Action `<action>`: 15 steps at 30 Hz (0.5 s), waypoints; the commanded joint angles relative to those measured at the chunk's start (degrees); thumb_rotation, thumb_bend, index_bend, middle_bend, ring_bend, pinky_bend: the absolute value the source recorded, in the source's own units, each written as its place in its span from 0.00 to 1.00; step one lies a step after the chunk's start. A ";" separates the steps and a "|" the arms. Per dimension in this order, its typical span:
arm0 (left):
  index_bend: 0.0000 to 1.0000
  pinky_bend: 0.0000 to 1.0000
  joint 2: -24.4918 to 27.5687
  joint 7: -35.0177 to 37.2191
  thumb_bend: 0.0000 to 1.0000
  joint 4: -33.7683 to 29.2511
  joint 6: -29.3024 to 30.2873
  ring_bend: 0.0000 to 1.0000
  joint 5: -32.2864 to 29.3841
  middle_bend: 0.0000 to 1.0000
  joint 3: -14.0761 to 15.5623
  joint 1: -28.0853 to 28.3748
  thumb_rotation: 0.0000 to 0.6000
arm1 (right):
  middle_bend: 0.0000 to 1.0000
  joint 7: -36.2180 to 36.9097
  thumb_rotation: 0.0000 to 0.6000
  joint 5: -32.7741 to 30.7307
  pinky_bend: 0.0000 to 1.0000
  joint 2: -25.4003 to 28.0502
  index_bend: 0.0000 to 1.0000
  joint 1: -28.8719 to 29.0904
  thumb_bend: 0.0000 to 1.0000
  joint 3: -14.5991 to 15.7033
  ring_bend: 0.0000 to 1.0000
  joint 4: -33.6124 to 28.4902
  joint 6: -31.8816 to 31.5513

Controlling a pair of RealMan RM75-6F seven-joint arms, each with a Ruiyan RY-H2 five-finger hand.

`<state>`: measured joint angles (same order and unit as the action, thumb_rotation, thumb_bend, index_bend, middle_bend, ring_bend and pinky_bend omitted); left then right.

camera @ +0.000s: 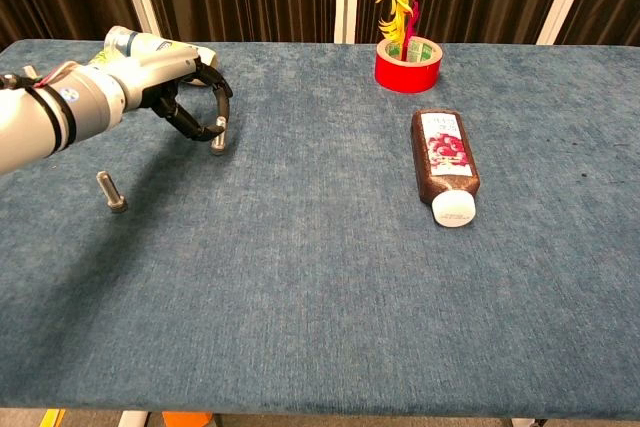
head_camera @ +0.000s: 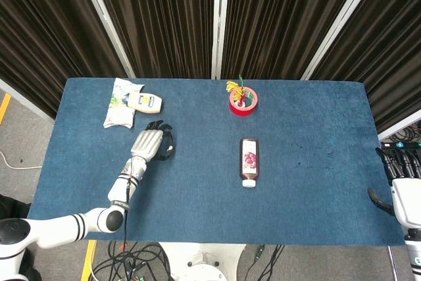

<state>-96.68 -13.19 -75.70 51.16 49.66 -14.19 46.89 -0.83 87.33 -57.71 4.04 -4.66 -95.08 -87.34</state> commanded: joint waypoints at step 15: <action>0.45 0.00 0.01 2.04 0.38 1.02 0.58 0.02 3.29 0.18 0.83 -1.66 1.00 | 0.17 -0.28 1.00 0.41 0.04 0.11 0.04 -0.39 0.18 0.14 0.01 -0.40 -0.64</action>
<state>-96.66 -11.16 -74.69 51.75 52.95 -13.35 45.22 -1.11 87.74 -57.60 3.65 -4.52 -95.49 -87.99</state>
